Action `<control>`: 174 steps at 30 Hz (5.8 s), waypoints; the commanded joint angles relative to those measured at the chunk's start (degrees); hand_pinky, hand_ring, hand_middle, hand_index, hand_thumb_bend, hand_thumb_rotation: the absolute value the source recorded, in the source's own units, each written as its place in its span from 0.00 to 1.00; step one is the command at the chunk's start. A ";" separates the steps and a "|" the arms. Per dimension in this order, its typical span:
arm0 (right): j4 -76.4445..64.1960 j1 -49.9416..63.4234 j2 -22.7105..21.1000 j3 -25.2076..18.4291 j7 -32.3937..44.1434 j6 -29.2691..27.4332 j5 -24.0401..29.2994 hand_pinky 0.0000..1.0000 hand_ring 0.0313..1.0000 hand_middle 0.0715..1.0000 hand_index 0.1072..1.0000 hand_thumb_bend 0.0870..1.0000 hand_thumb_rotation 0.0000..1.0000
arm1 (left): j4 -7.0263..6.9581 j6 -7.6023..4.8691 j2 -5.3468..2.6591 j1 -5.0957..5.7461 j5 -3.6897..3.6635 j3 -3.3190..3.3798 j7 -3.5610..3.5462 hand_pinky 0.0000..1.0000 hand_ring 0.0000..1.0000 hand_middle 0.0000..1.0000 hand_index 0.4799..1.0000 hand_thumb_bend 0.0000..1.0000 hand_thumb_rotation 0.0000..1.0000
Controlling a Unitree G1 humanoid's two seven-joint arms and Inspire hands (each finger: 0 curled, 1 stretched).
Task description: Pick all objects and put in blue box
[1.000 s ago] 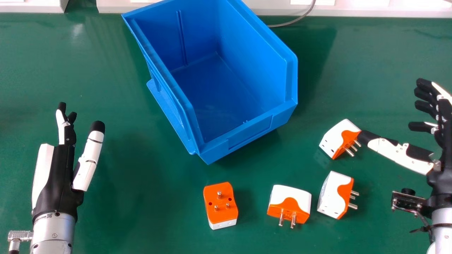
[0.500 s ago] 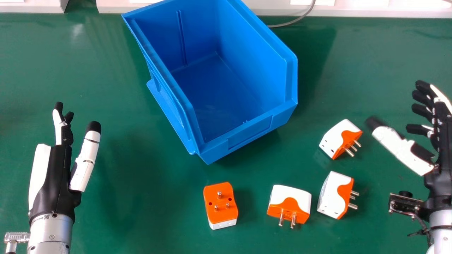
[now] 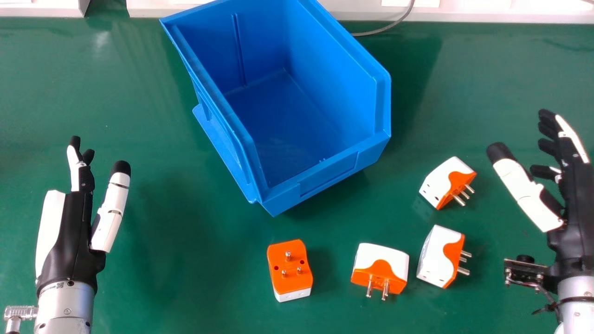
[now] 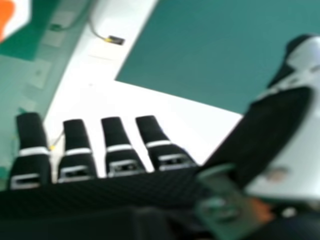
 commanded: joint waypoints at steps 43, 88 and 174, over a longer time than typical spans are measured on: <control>8.01 -26.54 -19.04 21.70 26.40 36.77 -24.49 0.73 0.83 0.88 0.85 0.83 0.46 | -0.46 -1.97 -1.45 -0.01 -1.90 -0.05 -0.23 1.00 1.00 1.00 1.00 0.45 1.00; 31.71 -43.57 -15.10 38.50 29.95 40.44 -31.22 0.72 0.79 0.83 0.74 0.71 0.42 | -4.36 0.77 -1.58 1.66 -1.30 -0.51 -0.32 1.00 1.00 1.00 1.00 0.45 1.00; 26.53 -39.89 -16.35 36.14 24.50 31.94 -30.23 0.29 0.39 0.52 0.40 0.46 0.00 | -9.01 6.55 -1.15 2.79 -0.99 -0.48 -1.66 1.00 1.00 1.00 1.00 0.58 1.00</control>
